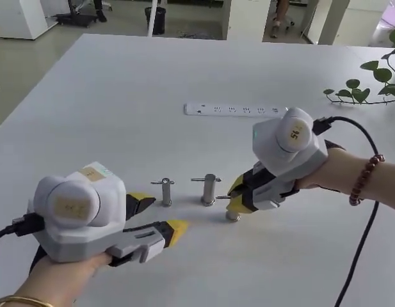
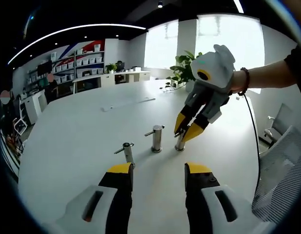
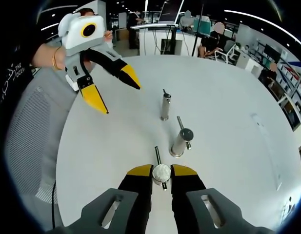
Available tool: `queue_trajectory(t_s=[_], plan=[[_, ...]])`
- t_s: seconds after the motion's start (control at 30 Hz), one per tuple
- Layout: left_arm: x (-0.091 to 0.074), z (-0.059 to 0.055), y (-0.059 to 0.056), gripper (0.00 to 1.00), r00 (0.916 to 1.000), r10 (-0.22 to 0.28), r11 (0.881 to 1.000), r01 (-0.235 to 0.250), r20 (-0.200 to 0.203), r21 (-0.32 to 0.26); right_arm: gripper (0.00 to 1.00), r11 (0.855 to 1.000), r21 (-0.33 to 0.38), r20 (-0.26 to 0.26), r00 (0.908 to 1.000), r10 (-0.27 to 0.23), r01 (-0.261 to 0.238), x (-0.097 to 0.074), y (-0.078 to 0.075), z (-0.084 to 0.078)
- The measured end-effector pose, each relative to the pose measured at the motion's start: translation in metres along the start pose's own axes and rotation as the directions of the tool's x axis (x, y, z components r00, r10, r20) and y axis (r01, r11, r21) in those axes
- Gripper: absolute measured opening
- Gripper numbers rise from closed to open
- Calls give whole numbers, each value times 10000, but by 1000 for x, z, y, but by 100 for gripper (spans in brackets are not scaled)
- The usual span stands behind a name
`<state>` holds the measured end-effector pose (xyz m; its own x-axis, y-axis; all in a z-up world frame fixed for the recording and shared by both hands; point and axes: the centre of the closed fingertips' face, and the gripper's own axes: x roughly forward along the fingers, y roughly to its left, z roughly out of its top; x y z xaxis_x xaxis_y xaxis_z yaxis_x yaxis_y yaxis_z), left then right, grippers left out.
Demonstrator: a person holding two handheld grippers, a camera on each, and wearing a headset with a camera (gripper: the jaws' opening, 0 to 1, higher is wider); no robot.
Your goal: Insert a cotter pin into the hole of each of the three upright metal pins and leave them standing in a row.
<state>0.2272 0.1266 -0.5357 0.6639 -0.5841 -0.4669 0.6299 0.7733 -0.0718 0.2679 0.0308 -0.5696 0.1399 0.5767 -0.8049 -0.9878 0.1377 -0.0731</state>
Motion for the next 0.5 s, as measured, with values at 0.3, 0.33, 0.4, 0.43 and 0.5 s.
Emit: queue_trajectory(t_s=[0.3, 0.33, 0.4, 0.43, 0.5], plan=[[-12, -1, 8, 46, 9992, 401, 9992, -401, 19, -59, 9, 9990, 375, 33, 9997, -257, 256, -9, -17, -8], [-13, -1, 9, 46, 9990, 437, 9990, -437, 18, -51, 9, 9989, 384, 34, 9996, -271, 269, -9, -17, -8], [-14, -1, 9, 47, 9989, 465, 9989, -465, 21, -39, 9, 9986, 432, 5, 9996, -300, 299, -9, -21, -10], [-15, -1, 9, 47, 9989, 470, 9989, -470, 44, -55, 9, 9986, 439, -1, 9995, -300, 300, -9, -23, -11], [-17, 0, 9, 48, 9987, 498, 9987, -497, 92, -100, 9, 9985, 466, -25, 9995, -301, 302, -9, -25, -12]])
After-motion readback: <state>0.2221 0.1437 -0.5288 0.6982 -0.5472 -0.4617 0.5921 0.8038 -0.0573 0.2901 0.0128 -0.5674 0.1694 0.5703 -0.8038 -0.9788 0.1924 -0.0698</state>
